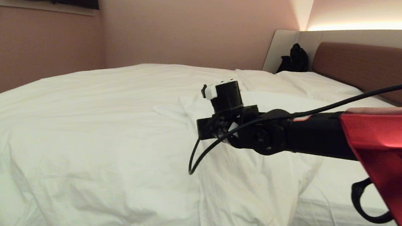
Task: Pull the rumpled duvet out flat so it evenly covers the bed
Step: Flatten the corners of the folded blanket
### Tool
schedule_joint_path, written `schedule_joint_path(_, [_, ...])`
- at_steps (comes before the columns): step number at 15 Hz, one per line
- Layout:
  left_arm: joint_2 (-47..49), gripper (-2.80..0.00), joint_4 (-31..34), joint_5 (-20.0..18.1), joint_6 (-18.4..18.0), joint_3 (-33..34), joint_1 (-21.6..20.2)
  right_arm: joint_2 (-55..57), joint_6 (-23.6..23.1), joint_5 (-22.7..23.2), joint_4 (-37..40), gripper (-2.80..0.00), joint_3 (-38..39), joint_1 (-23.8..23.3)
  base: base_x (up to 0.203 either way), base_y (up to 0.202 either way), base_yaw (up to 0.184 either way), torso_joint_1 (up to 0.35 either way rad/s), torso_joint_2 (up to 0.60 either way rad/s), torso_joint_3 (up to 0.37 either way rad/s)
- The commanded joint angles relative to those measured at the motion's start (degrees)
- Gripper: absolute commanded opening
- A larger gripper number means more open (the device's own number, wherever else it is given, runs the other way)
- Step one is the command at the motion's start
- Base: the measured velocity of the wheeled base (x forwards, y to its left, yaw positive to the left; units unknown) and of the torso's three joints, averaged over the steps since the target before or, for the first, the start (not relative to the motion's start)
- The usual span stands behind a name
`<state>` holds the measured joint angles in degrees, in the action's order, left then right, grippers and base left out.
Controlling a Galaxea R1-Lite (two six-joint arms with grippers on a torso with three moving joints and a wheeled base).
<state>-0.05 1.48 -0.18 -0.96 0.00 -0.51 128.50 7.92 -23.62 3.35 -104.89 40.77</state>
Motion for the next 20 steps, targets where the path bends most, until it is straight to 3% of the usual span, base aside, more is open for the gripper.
schedule_joint_path(1, [0.0,-2.8,0.0,0.0,0.0,0.0,0.0,8.1,-0.5,0.0,0.0,-2.8,-4.8,-1.1,0.0,0.0,0.0,0.0,0.0,0.0])
schedule_joint_path(7, [0.0,-2.8,0.0,0.0,0.0,0.0,-0.1,11.6,-5.2,0.1,-3.0,-2.8,-5.8,-1.9,0.0,0.0,0.0,0.0,0.0,0.0])
schedule_joint_path(14, [0.0,-2.8,0.0,0.0,0.0,0.0,0.0,11.4,-5.7,0.0,-3.0,-2.8,-5.7,-1.9,0.0,0.0,0.0,0.0,0.0,0.0])
schedule_joint_path(15, [0.0,-2.8,0.0,0.0,0.0,0.0,0.0,11.3,-6.2,-0.1,-3.0,0.0,-5.7,-1.9,0.0,0.0,0.0,0.0,0.0,0.0])
schedule_joint_path(20, [0.0,-2.8,0.0,0.0,0.0,0.0,0.0,11.4,-6.6,-0.4,-2.6,0.0,-5.7,-1.9,0.0,0.0,0.0,0.0,0.0,0.0])
